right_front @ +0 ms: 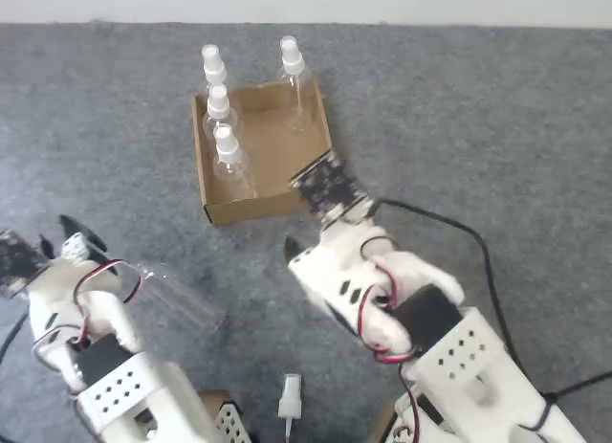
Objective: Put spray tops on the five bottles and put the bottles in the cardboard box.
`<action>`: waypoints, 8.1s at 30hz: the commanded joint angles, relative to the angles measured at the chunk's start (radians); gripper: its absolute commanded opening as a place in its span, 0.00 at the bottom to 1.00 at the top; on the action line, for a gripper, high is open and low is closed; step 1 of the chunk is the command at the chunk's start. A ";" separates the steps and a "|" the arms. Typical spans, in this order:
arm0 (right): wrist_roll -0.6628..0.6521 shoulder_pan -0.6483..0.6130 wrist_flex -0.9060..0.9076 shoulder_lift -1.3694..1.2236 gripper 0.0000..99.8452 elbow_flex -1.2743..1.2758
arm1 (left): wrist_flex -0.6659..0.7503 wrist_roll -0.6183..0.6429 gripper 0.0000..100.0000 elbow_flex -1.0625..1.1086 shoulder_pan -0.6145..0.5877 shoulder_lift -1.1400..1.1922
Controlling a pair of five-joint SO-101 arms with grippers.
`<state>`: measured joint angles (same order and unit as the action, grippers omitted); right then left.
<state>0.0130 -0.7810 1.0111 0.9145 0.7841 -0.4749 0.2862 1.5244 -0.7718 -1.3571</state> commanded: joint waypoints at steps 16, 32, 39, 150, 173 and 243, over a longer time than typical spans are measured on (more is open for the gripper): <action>-0.020 -0.213 -0.232 -0.280 0.27 -0.066 | 0.074 0.123 0.14 -0.056 -0.270 -0.005; -0.021 -0.323 -0.262 -0.762 0.27 -0.436 | 0.077 0.123 0.14 0.022 -0.462 -0.005; -0.021 -0.348 -0.266 -0.958 0.27 -0.582 | 0.110 0.123 0.14 0.056 -0.505 -0.005; -0.491 0.492 0.509 -0.590 0.03 -0.299 | 0.115 0.120 0.14 0.074 -0.497 -0.005; -0.506 0.657 0.375 -0.596 0.22 -0.150 | 0.115 0.120 0.14 0.074 -0.497 -0.005; -0.216 0.539 0.223 -0.317 0.06 -0.048 | 0.101 -0.132 0.14 0.065 -0.399 -0.005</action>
<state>-0.2140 -0.2562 1.3180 0.5416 0.7073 -0.3920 0.1665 1.6333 -1.1753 -1.3571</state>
